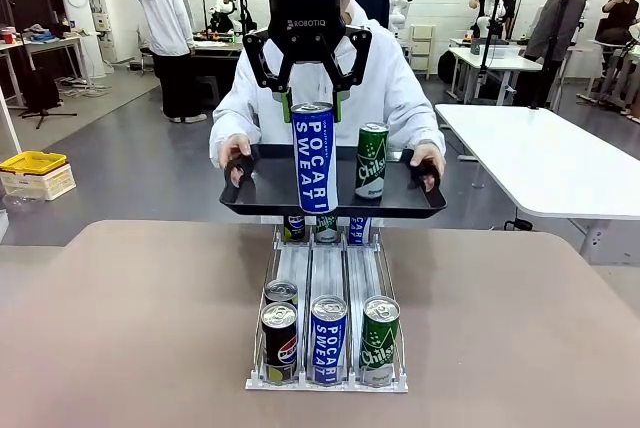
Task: Retrieve and hand over the desired beverage to the person.
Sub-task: Place the picked can on the Handle tray extended by the person.
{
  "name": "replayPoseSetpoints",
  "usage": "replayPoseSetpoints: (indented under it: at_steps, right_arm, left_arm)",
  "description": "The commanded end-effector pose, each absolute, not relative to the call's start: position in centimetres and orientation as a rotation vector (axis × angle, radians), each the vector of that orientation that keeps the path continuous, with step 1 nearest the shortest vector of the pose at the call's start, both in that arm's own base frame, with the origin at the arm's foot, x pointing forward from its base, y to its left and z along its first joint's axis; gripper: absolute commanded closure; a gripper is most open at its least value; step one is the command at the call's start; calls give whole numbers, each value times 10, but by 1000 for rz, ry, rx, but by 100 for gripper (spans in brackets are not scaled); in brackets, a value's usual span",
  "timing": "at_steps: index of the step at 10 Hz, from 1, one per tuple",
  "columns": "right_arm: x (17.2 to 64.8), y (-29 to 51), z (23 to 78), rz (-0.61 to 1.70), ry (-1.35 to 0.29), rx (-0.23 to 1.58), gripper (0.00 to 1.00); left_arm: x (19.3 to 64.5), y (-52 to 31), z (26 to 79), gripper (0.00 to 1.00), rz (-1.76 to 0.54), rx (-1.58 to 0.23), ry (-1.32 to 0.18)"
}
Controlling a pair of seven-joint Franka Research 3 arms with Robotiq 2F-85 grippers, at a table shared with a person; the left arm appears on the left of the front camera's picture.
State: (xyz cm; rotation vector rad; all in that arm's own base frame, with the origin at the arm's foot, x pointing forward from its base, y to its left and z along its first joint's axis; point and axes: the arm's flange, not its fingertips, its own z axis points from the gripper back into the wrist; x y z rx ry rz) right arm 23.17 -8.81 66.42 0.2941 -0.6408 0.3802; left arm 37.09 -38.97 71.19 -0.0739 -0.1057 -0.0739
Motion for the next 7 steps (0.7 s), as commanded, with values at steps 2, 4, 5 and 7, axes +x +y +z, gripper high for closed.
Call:
replayPoseSetpoints:
  at_steps: [2, 4, 5, 7]
  right_arm:
    - [234, -88, 664, 373, -642, 290, 0]
    - [234, -88, 664, 373, -642, 290, 0]
    - [234, -88, 664, 373, -642, 290, 0]
    - [234, -88, 664, 373, -642, 290, 0]
  left_arm:
    - [369, -388, 715, 100, -71, -74, -113]
    - [371, -390, 712, 42, -74, -74, -106]
    - [388, -386, 710, 42, -149, -101, -102]
    - [422, -381, 705, 42, -163, -78, -166]
